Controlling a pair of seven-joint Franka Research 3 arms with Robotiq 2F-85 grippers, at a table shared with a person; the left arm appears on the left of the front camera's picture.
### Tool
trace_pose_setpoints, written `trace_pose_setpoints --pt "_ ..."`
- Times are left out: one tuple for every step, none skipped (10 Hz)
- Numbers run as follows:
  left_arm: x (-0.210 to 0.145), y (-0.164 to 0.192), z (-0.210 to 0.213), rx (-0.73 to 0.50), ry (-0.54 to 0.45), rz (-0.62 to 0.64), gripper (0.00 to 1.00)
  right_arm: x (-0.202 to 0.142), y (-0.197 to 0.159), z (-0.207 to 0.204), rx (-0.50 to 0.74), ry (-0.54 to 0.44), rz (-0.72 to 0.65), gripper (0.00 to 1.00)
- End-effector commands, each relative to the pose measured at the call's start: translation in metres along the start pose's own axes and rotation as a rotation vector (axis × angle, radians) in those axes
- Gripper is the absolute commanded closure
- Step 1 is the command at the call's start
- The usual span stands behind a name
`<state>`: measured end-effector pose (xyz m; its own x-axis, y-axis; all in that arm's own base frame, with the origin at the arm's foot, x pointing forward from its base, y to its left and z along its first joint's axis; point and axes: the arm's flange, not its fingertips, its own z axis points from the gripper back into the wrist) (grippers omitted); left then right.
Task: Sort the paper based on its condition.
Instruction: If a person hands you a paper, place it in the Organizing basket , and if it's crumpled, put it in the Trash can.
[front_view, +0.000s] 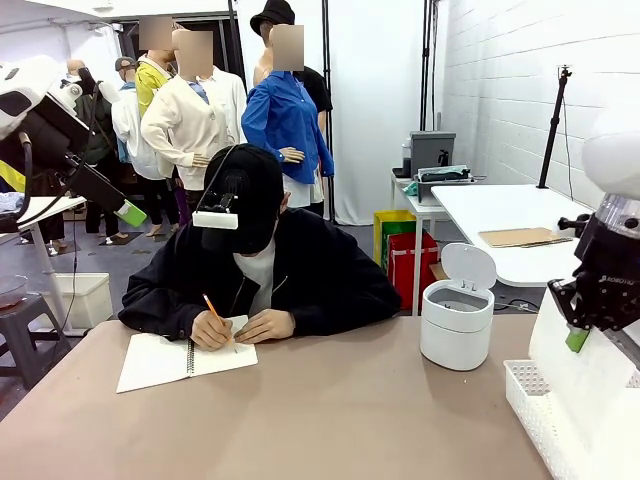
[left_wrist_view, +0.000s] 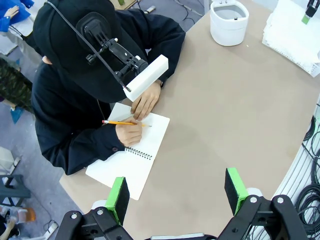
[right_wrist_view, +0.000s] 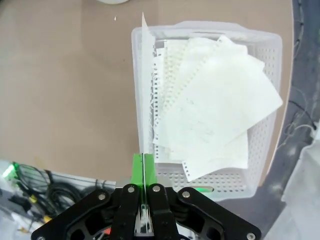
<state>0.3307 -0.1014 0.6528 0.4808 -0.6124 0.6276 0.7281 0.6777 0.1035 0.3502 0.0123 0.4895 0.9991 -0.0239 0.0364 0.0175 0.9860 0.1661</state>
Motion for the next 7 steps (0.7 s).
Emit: trace_pose_setpoints --pt "0.0 -0.002 0.0 0.009 0.005 0.012 0.0 0.008 -0.011 -0.02 -0.013 0.002 0.081 1.0" --pt "0.0 -0.002 0.0 0.009 0.005 0.012 0.0 0.008 -0.018 -0.027 -0.01 -0.007 0.088 1.0" --pt "0.0 -0.002 0.0 0.009 0.005 0.012 0.0 0.004 -0.021 -0.034 0.006 -0.02 0.082 1.0" --pt "0.0 -0.002 0.0 0.009 0.005 0.012 0.0 0.001 -0.026 -0.039 0.039 -0.01 0.082 1.0" --pt "0.0 -0.002 0.0 0.009 0.005 0.012 0.0 -0.001 -0.027 -0.046 0.06 -0.005 0.081 1.0" --pt "0.0 -0.002 0.0 0.009 0.005 0.012 0.0 -0.004 -0.028 -0.056 0.07 0.002 0.088 1.0" --pt "0.0 -0.002 0.0 0.009 0.005 0.012 0.0 -0.007 -0.03 -0.065 0.073 0.018 0.093 1.0"
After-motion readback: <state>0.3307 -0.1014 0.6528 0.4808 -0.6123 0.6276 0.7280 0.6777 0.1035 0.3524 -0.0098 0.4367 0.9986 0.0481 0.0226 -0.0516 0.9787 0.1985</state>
